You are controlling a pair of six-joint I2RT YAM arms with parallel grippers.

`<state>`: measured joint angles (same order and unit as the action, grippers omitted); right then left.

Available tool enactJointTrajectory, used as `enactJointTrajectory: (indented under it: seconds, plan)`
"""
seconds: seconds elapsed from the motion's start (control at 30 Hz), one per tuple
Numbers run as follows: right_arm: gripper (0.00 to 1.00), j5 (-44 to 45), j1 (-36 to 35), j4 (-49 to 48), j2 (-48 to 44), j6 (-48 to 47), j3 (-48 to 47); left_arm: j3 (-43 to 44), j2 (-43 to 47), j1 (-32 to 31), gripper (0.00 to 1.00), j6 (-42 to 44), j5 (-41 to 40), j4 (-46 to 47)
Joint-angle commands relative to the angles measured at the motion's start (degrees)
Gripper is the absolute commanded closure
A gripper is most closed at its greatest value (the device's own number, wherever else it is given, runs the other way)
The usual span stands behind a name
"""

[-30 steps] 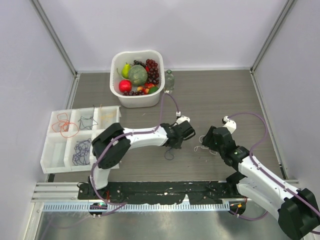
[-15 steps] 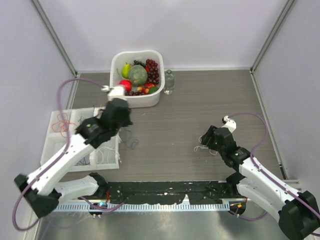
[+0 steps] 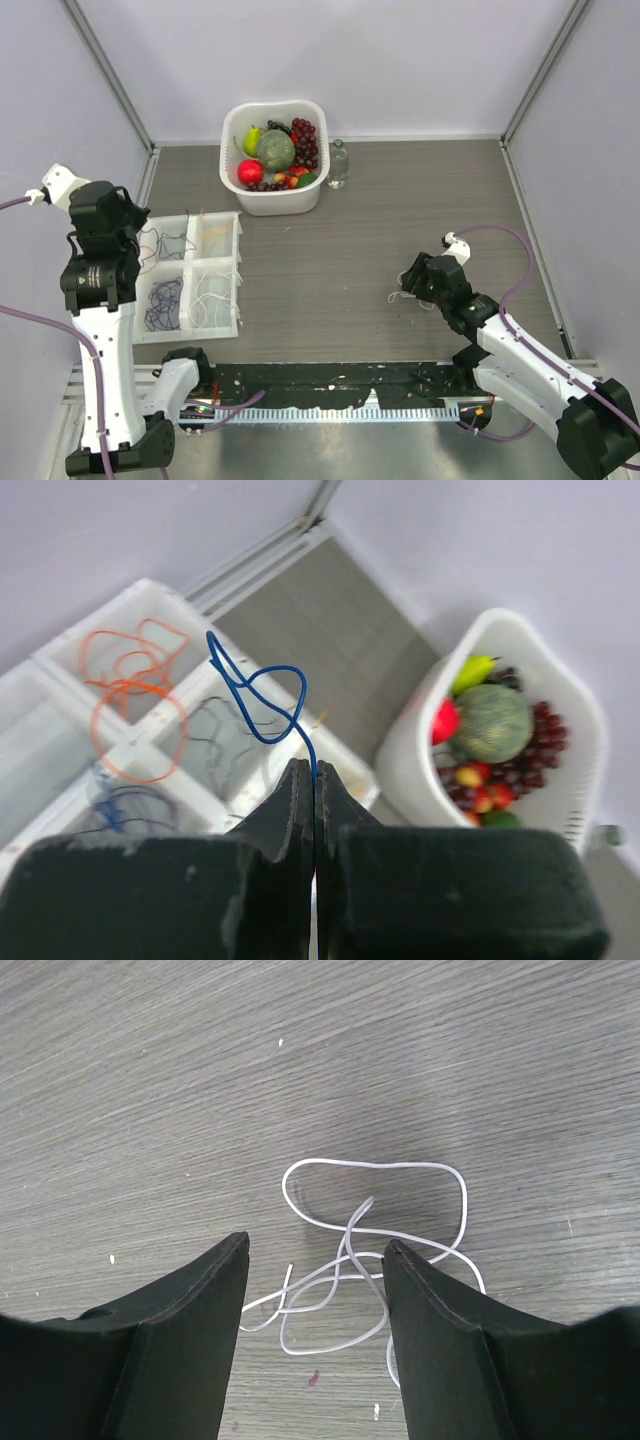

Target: Untangle the cables

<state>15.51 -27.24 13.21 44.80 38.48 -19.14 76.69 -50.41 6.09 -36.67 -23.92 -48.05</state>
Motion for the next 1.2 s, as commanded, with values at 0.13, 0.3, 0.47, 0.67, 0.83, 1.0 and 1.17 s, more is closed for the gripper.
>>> enactJointTrajectory:
  seconds: [0.13,0.3,0.47,0.67,0.83,1.0,1.17]
  plan:
    - [0.39,-0.30,0.09,-2.75,1.00,-1.04,-0.55,7.78,-4.25,1.21,1.00,-7.38,-7.24,1.91]
    - [0.39,-1.00,0.09,-3.28,1.43,-1.48,-0.64,3.05,-3.73,3.31,0.99,-7.02,-21.32,2.34]
    - [0.39,-1.62,0.09,-3.46,2.75,-1.74,-0.99,-4.51,-2.41,4.99,0.99,-5.88,-30.46,7.43]
    - [0.39,-1.71,0.09,-3.46,2.58,-1.65,-0.91,-14.88,-1.53,5.69,0.91,-0.26,-40.05,17.36]
    - [0.39,-1.79,0.17,-3.46,2.14,-1.65,-0.73,-23.41,-1.79,5.87,0.95,0.98,-43.75,24.23]
    - [0.39,-1.88,0.00,-3.46,2.23,-1.74,-0.73,-26.23,-5.30,7.70,0.88,-4.02,-43.32,20.82]
    - [0.39,-1.88,0.09,-3.37,1.96,-1.57,-0.64,-25.89,-5.92,10.35,0.43,-9.39,-40.77,17.12]
